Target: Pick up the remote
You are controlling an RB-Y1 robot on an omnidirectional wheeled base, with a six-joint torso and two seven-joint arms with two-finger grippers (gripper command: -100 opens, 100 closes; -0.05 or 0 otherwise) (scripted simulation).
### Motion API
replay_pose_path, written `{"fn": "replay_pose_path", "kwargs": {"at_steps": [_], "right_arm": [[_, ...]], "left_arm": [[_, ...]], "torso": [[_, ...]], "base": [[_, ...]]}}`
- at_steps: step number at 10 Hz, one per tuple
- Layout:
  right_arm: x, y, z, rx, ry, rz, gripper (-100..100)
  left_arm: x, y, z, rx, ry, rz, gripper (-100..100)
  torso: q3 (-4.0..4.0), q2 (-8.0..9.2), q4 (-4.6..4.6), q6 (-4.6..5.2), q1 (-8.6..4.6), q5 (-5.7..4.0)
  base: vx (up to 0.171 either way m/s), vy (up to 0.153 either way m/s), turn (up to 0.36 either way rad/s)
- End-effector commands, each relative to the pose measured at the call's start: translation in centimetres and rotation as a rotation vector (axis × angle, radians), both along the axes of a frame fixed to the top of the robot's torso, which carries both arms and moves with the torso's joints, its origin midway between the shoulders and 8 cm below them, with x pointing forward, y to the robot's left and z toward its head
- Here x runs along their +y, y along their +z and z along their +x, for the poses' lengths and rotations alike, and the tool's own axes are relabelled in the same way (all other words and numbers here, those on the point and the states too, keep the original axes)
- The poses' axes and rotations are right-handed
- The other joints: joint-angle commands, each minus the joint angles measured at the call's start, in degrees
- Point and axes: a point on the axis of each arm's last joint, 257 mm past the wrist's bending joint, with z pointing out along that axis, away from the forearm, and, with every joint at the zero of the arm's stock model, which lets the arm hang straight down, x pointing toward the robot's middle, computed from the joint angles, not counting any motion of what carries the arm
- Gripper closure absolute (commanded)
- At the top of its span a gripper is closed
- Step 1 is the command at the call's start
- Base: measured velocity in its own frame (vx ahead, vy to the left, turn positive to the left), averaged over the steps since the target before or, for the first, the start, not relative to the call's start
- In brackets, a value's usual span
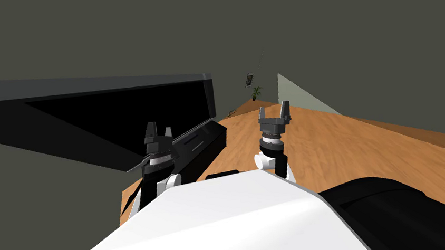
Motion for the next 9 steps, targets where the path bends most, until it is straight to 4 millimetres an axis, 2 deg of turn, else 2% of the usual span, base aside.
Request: {"fn": "replay_pose_path", "kwargs": {"at_steps": [1,3,4,8,9], "right_arm": [[0.0,0.0,0.0,0.000,0.000,0.000,0],[0.0,0.0,0.0,0.000,0.000,0.000,0],[0.0,0.0,0.0,0.000,0.000,0.000,0],[0.0,0.0,0.0,0.000,0.000,0.000,0],[0.0,0.0,0.0,0.000,0.000,0.000,0]], "left_arm": [[0.4,-1.5,0.9,0.050,-0.004,0.020,-100],[1.4,-3.6,2.0,0.116,0.006,0.030,-100],[1.4,-3.6,2.0,0.116,0.006,0.030,-100],[5.6,-9.5,4.2,0.292,0.071,0.018,-100],[5.6,-9.8,4.3,0.301,0.072,0.017,-100]], "torso": [[0.00,0.00,0.00,0.00,0.00,0.00],[-0.06,-0.10,-0.02,0.00,-0.02,0.00],[-0.09,-0.15,-0.04,0.01,-0.03,0.00],[-0.10,-0.18,-0.04,0.00,-0.07,-0.01],[-0.13,-0.22,-0.05,0.00,-0.10,-0.02]], "base": [[0.016,-0.005,-0.050],[0.036,-0.014,-0.053],[0.029,-0.013,-0.020],[0.041,-0.025,-0.061],[0.043,-0.024,-0.024]]}}
